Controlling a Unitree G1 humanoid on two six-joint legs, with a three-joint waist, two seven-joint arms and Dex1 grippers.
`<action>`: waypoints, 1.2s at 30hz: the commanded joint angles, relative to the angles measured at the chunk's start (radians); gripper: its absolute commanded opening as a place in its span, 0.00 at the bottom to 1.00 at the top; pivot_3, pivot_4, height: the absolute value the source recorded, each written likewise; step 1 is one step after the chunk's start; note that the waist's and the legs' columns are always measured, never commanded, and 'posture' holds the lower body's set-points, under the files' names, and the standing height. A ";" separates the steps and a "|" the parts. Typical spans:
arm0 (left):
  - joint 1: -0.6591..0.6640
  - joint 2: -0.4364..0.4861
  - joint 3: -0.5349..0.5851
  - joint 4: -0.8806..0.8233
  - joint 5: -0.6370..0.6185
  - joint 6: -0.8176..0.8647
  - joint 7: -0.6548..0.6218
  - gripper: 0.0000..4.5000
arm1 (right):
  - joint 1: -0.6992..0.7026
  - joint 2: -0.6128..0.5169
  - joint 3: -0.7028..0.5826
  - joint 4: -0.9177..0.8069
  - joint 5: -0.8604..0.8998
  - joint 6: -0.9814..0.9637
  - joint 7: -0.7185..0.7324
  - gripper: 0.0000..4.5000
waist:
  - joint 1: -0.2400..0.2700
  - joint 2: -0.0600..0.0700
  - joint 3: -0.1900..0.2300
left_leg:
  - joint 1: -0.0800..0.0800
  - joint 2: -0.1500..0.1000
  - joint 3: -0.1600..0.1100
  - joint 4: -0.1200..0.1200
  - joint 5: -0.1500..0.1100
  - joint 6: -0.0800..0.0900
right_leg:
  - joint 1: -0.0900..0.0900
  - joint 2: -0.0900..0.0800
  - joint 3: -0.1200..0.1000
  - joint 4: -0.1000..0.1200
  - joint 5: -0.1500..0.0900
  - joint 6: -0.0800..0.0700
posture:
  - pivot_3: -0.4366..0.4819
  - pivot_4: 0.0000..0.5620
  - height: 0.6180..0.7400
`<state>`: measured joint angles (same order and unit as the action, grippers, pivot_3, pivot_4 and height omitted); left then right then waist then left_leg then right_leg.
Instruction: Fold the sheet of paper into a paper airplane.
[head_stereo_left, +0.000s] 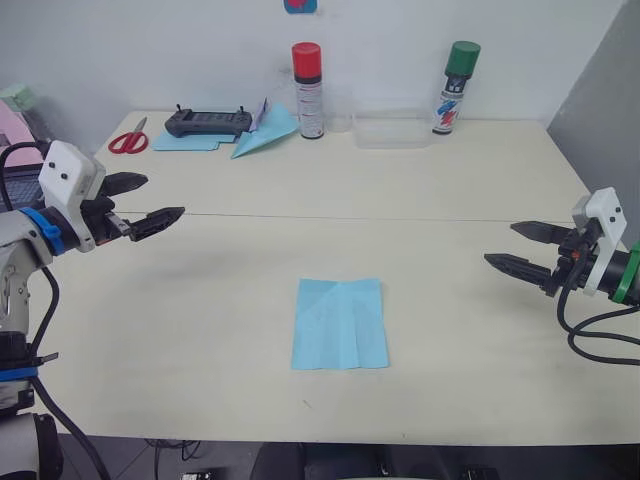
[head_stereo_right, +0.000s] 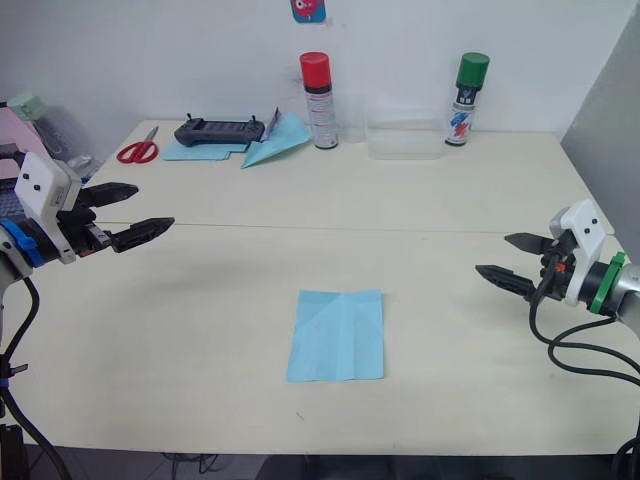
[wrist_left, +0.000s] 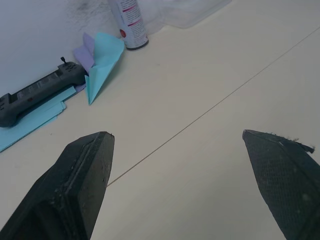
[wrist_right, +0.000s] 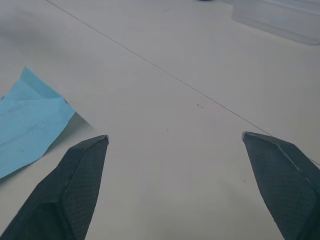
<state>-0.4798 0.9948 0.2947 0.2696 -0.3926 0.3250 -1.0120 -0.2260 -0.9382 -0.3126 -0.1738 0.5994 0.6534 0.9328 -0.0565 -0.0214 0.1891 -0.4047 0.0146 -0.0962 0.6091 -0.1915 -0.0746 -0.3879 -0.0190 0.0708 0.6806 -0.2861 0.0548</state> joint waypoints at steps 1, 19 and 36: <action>-0.025 0.008 -0.005 0.012 0.022 -0.033 -0.005 1.00 | -0.001 -0.015 -0.038 -0.023 0.002 -0.001 -0.007 0.99 | 0.000 0.000 0.000 | 0.000 0.000 0.000 0.000 0.000 0.000 | 0.000 0.000 0.000 0.000 0.000 0.000 | 0.48 0.27 1.00; -0.097 0.010 -0.033 0.040 0.021 0.024 -0.060 1.00 | -0.011 -0.038 -0.027 -0.009 -0.011 0.006 0.016 0.99 | 0.000 0.000 0.000 | 0.000 0.000 0.000 0.001 0.000 0.000 | 0.000 0.000 0.000 0.000 0.000 0.000 | 0.48 0.27 1.00; -0.184 -0.279 -0.175 -0.435 -0.224 0.339 -0.009 0.59 | -0.079 0.152 0.117 -0.070 -0.075 -0.036 -0.117 0.91 | 0.004 -0.001 0.000 | -0.001 -0.001 -0.002 0.002 0.000 0.000 | 0.001 0.000 -0.001 0.000 0.001 0.002 | 0.48 0.27 1.00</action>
<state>-0.6619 0.7231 0.1390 -0.0976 -0.5921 0.6457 -1.0337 -0.2950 -0.7904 -0.2065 -0.2300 0.5367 0.6411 0.8240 -0.0527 -0.0225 0.1888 -0.4056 0.0139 -0.0977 0.6114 -0.1913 -0.0748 -0.3870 -0.0189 0.0703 0.6807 -0.2851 0.0566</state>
